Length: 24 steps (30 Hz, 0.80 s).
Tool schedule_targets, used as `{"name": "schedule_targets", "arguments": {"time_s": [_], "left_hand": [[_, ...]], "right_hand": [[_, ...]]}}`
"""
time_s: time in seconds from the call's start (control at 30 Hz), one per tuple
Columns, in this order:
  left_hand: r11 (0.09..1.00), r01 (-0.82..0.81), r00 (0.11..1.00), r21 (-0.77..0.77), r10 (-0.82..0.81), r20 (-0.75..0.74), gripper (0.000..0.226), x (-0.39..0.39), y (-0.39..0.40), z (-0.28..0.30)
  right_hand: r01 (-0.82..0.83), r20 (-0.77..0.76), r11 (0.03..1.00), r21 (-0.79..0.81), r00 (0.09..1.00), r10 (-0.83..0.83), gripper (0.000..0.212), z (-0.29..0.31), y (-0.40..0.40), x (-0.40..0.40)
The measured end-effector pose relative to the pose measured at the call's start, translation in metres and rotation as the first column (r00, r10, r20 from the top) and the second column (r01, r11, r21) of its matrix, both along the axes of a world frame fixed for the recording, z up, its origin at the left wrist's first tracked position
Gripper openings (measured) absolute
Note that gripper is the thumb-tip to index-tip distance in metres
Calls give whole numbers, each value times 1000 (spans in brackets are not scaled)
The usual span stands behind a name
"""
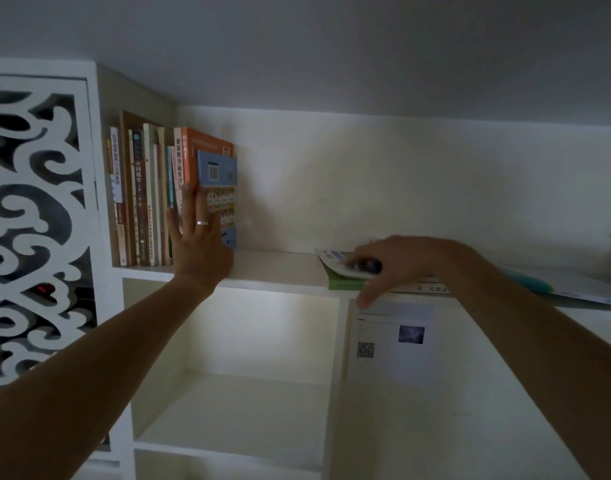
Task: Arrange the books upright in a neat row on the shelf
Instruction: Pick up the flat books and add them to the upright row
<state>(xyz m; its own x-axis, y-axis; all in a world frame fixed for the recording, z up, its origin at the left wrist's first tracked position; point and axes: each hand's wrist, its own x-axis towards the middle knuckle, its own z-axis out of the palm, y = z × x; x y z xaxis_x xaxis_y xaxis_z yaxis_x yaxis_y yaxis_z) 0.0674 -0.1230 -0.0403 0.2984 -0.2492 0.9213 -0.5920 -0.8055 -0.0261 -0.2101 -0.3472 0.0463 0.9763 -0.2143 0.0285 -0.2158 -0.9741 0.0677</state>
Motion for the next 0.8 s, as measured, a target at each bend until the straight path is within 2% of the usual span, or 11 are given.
{"name": "schedule_targets", "arguments": {"time_s": [0.03, 0.07, 0.13, 0.2, 0.3, 0.37, 0.47, 0.53, 0.63, 0.73, 0.8], "left_hand": [[1000, 12, 1000, -7, -12, 7, 73, 0, 0, 0], [1000, 21, 1000, -12, -21, 14, 71, 0, 0, 0], [999, 36, 999, -20, -36, 31, 69, 0, 0, 0], [999, 45, 998, -25, -44, 45, 67, 0, 0, 0], [999, 44, 997, -32, -42, 58, 60, 1, 0, -1], [998, 47, 997, -39, -44, 64, 61, 1, -1, -1], [998, 53, 997, -47, -50, 63, 69, 1, -1, 0], [998, 48, 997, -52, -44, 65, 69, 1, -1, -1], [998, 47, 997, -49, -44, 58, 65, 1, 0, 0], [999, 32, 999, -32, -31, 32, 66, 1, 1, 0], [999, 28, 999, -24, -27, 19, 64, 2, 1, 0]], "right_hand": [[4, -80, 999, -39, 997, -8, 98, -5, -3, 1], [-19, -61, 999, -48, 998, 16, 95, -7, -7, 3], [-91, 129, 996, -18, 987, 93, 75, -4, -12, 1], [-135, 200, 990, -28, 970, 138, 67, -5, -13, 0], [-123, 151, 979, -165, 977, 148, 63, -20, -12, 3], [-100, 262, 949, -298, 948, 182, 63, -34, -14, 3], [-7, 550, 854, -521, 762, 342, 58, -55, -23, 5], [57, 617, 780, -623, 648, 446, 62, -68, -29, 12], [42, 594, 758, -651, 649, 475, 78, -69, -39, 25], [6, 543, 736, -677, 679, 494, 78, -59, -44, 33], [5, 511, 746, -665, 732, 451, 88, -54, -34, 36]]}}
